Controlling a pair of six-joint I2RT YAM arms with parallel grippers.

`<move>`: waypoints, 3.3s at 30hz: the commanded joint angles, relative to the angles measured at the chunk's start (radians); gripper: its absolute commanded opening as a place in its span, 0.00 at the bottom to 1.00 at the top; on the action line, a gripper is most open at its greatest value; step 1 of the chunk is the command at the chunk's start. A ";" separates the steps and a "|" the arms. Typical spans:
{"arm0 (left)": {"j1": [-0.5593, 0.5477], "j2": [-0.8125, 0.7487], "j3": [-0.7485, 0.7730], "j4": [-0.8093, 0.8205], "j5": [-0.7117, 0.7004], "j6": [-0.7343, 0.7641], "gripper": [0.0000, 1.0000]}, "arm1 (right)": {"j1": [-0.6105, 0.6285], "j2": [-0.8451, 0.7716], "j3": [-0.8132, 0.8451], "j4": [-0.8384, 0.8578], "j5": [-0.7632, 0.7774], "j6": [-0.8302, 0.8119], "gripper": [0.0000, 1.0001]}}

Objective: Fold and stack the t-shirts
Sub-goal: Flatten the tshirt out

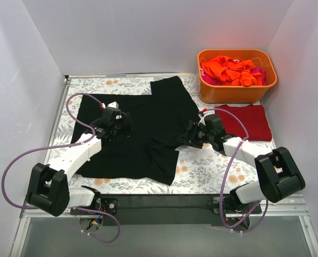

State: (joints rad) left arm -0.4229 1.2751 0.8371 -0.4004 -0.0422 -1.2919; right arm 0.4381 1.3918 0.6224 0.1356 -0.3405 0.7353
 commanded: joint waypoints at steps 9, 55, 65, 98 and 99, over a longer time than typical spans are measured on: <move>0.148 0.065 -0.056 0.026 -0.081 0.115 0.72 | 0.021 0.058 -0.044 0.111 0.081 0.130 0.61; 0.156 0.181 -0.116 0.000 -0.105 0.117 0.71 | -0.401 -0.292 -0.044 -0.528 0.256 -0.335 0.11; 0.156 0.017 -0.154 0.073 -0.120 0.100 0.72 | -0.355 -0.340 0.077 -0.542 0.198 -0.401 0.49; 0.335 0.529 0.178 0.126 -0.058 -0.012 0.72 | -0.102 0.619 0.721 -0.424 0.394 -0.594 0.42; 0.337 0.565 0.210 0.127 -0.056 -0.017 0.71 | -0.105 0.636 0.744 -0.430 0.403 -0.605 0.42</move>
State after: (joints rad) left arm -0.1036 1.7504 1.0115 -0.2611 -0.1150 -1.2892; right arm 0.3367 1.9633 1.3090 -0.2775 -0.0158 0.1844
